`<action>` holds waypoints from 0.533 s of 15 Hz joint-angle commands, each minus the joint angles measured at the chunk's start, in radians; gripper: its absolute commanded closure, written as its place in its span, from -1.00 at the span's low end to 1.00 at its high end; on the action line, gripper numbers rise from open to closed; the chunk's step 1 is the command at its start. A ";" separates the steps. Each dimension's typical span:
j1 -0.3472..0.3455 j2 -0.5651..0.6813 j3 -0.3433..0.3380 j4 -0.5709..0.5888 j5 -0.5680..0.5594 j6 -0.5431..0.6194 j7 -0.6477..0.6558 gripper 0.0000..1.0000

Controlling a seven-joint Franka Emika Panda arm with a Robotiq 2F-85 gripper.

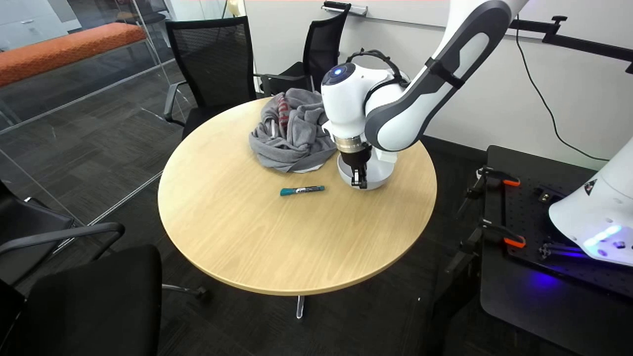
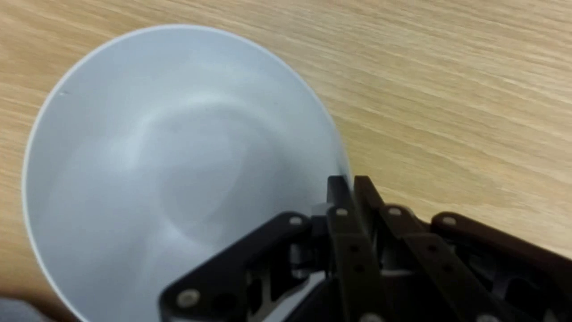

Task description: Move the bowl closer to the marker

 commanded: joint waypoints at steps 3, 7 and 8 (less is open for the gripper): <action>0.020 -0.024 0.015 0.014 -0.016 -0.089 -0.023 0.94; 0.033 -0.064 -0.005 -0.005 -0.040 -0.084 0.012 0.40; 0.035 -0.074 -0.010 -0.010 -0.048 -0.080 0.020 0.15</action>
